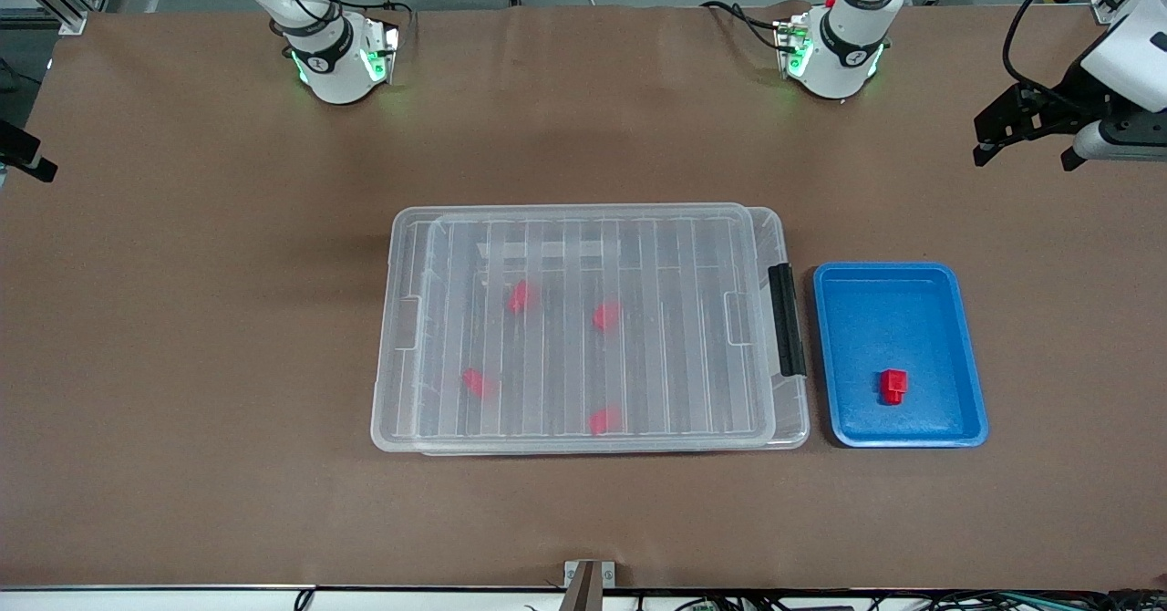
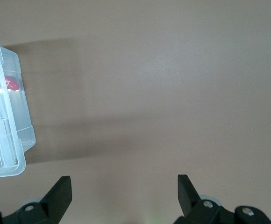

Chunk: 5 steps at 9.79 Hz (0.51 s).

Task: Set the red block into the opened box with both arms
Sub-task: 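Pick the red block from the blue tray with the left gripper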

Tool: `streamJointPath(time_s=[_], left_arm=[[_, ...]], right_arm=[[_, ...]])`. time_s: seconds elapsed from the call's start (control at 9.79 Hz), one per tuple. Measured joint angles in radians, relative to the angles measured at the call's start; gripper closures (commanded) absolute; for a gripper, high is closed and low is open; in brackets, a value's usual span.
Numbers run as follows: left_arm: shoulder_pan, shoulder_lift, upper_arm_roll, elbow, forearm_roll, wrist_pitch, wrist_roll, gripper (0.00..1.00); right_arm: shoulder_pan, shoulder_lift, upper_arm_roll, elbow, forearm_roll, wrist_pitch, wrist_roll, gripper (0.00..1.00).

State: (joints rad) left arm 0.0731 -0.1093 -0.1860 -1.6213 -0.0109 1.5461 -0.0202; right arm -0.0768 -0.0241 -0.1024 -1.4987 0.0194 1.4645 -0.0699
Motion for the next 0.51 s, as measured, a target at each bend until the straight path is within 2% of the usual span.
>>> streamJointPath(time_s=[0.31, 0.51], left_arm=[[0.007, 0.014, 0.006, 0.024, 0.003, -0.021, 0.0, 0.0], [0.01, 0.071, 0.01, 0.037, 0.021, -0.017, 0.0, 0.0]], right_arm=[[0.0, 0.0, 0.0, 0.0, 0.0, 0.0, 0.0, 0.0], [0.0, 0.0, 0.0, 0.0, 0.023, 0.0, 0.0, 0.0]])
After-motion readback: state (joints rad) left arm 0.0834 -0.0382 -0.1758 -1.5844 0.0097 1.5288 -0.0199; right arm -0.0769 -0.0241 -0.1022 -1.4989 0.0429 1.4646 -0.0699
